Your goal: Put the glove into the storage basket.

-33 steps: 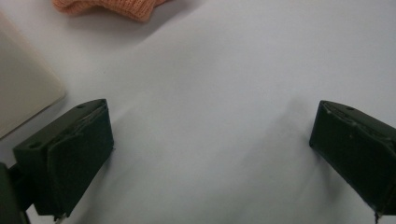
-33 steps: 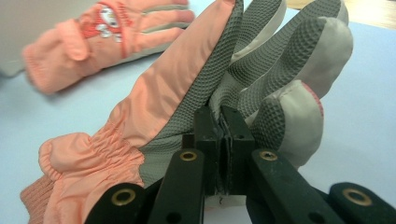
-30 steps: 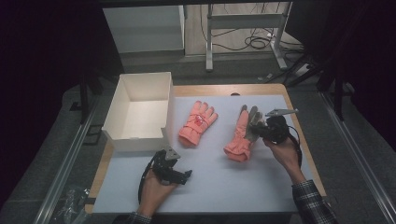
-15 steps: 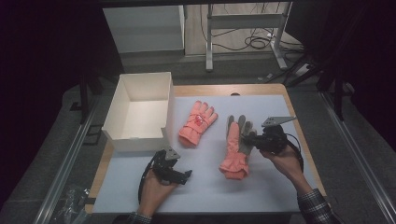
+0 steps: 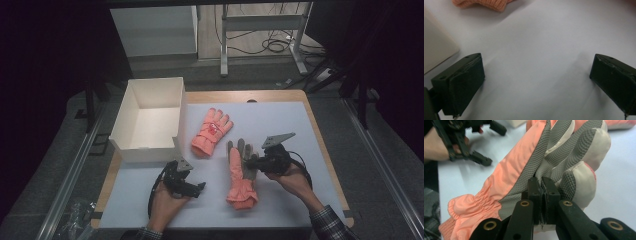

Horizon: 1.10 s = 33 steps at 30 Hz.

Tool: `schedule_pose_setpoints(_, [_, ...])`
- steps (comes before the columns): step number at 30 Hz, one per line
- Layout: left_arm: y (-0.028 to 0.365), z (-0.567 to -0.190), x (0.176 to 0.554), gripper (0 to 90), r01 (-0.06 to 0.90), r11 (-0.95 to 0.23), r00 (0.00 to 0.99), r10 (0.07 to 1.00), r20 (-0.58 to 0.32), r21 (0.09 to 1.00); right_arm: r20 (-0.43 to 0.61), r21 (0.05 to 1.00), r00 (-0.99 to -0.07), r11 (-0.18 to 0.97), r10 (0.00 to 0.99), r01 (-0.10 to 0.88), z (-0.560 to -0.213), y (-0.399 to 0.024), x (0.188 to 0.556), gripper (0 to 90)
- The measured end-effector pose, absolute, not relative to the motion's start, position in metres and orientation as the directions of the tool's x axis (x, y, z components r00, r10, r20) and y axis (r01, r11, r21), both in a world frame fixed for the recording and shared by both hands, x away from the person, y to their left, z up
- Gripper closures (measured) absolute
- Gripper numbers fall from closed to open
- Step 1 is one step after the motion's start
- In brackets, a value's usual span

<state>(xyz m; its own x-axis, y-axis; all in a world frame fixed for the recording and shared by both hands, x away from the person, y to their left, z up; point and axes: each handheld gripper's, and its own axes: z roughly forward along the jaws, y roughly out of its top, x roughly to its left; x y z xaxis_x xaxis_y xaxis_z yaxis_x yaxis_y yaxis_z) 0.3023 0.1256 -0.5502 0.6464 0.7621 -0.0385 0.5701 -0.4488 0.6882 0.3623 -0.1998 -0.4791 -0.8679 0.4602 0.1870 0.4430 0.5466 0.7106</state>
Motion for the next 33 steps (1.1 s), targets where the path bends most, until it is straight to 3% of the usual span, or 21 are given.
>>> schedule_pose_setpoints(6, [0.125, -0.550, 0.302, 0.0, 0.572, -0.446, 0.645, 0.763, -0.041, 0.688, 0.187, 0.684, -0.869, 0.573, 0.459, 0.450, -0.498, -0.195, 0.372, 84.6])
schedule_pose_setpoints(11, [0.125, -0.550, 0.302, 0.0, 0.573, -0.447, 0.645, 0.763, -0.041, 0.687, 0.138, 0.681, -0.857, 0.581, 0.497, 0.446, -0.498, -0.195, 0.375, 67.5])
schedule_pose_setpoints(15, [0.125, -0.550, 0.302, 0.0, 0.572, -0.446, 0.645, 0.763, -0.041, 0.688, 0.123, 0.691, -0.851, 0.571, 0.511, 0.443, -0.492, -0.197, 0.376, 61.7])
schedule_pose_setpoints(18, [0.125, -0.550, 0.302, 0.0, 0.573, -0.447, 0.645, 0.763, -0.041, 0.687, 0.107, 0.705, -0.846, 0.560, 0.522, 0.434, -0.485, -0.194, 0.378, 51.7])
schedule_pose_setpoints(33, [0.126, -0.550, 0.302, 0.0, 0.572, -0.450, 0.647, 0.761, -0.041, 0.686, 0.122, 0.747, -0.796, 0.473, 0.593, 0.466, -0.470, -0.175, 0.411, 39.5])
